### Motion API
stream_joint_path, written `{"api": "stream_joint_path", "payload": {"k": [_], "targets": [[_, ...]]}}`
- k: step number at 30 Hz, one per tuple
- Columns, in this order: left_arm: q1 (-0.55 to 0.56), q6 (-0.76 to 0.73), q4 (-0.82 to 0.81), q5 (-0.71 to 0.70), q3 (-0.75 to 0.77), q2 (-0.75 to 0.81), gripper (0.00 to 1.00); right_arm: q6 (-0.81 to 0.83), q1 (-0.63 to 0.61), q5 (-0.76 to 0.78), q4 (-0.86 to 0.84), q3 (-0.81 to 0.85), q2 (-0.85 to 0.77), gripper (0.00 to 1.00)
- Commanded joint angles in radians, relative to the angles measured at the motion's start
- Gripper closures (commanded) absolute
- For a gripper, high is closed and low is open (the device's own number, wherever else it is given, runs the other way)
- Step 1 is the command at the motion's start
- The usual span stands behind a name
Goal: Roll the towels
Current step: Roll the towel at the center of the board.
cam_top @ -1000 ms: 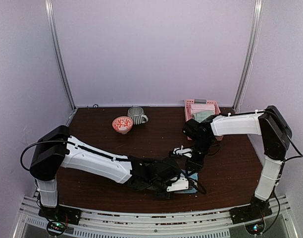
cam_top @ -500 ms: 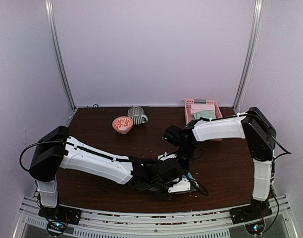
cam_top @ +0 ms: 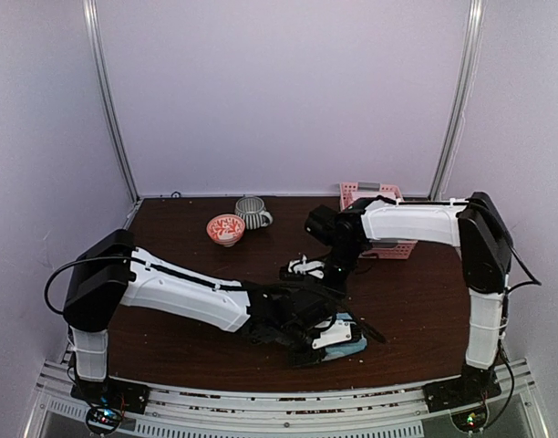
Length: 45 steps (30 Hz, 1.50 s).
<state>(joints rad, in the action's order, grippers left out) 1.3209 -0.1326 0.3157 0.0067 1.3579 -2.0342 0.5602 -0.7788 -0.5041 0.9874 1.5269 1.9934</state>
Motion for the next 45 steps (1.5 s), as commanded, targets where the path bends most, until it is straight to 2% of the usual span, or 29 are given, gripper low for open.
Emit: {"api": "stream_joint_path", "payload": {"k": [1, 4, 8, 11, 13, 15, 17, 19, 23, 26, 30, 33, 41, 43, 45], "targets": [[-0.034, 0.079, 0.062, 0.183, -0.007, -0.038, 0.91, 0.007, 0.095, -0.135, 0.121, 0.159, -0.108, 0.57], [-0.079, 0.115, 0.079, 0.316, -0.004, -0.047, 0.91, -0.011, 0.169, -0.177, 0.142, 0.206, -0.171, 0.55], [-0.152, 0.178, 0.085, 0.526, 0.006, -0.079, 0.91, -0.065, 0.287, -0.190, 0.092, 0.181, -0.320, 0.55], [-0.189, 0.227, 0.100, 0.657, 0.032, -0.123, 0.90, -0.064, 0.375, -0.145, 0.076, 0.166, -0.429, 0.56], [-0.211, 0.251, 0.121, 0.736, 0.054, -0.158, 0.90, -0.022, 0.411, -0.140, 0.082, 0.144, -0.508, 0.56], [-0.233, 0.276, 0.135, 0.783, 0.071, -0.191, 0.91, 0.136, 0.408, -0.213, 0.151, 0.084, -0.595, 0.54], [-0.252, 0.293, 0.135, 0.819, 0.077, -0.212, 0.91, 0.287, 0.369, -0.268, 0.215, -0.020, -0.678, 0.51], [-0.270, 0.310, 0.136, 0.834, 0.082, -0.228, 0.91, 0.332, 0.272, -0.210, 0.196, -0.144, -0.749, 0.50], [-0.293, 0.328, 0.135, 0.860, 0.077, -0.246, 0.92, 0.265, 0.014, 0.030, 0.048, -0.390, -0.832, 0.50], [-0.300, 0.329, 0.136, 0.865, 0.071, -0.253, 0.93, 0.221, -0.098, 0.151, -0.053, -0.519, -0.827, 0.49], [-0.304, 0.330, 0.136, 0.865, 0.070, -0.256, 0.93, 0.131, -0.216, 0.359, -0.279, -0.651, -0.802, 0.44], [-0.305, 0.334, 0.136, 0.862, 0.066, -0.258, 0.93, 0.116, -0.280, 0.457, -0.407, -0.701, -0.747, 0.41], [-0.310, 0.335, 0.135, 0.855, 0.058, -0.247, 0.92, 0.119, -0.370, 0.528, -0.537, -0.762, -0.591, 0.39], [-0.311, 0.330, 0.135, 0.847, 0.058, -0.240, 0.90, 0.120, -0.378, 0.538, -0.553, -0.773, -0.556, 0.42], [-0.311, 0.325, 0.135, 0.830, 0.058, -0.229, 0.88, 0.127, -0.378, 0.539, -0.565, -0.788, -0.519, 0.48]]}}
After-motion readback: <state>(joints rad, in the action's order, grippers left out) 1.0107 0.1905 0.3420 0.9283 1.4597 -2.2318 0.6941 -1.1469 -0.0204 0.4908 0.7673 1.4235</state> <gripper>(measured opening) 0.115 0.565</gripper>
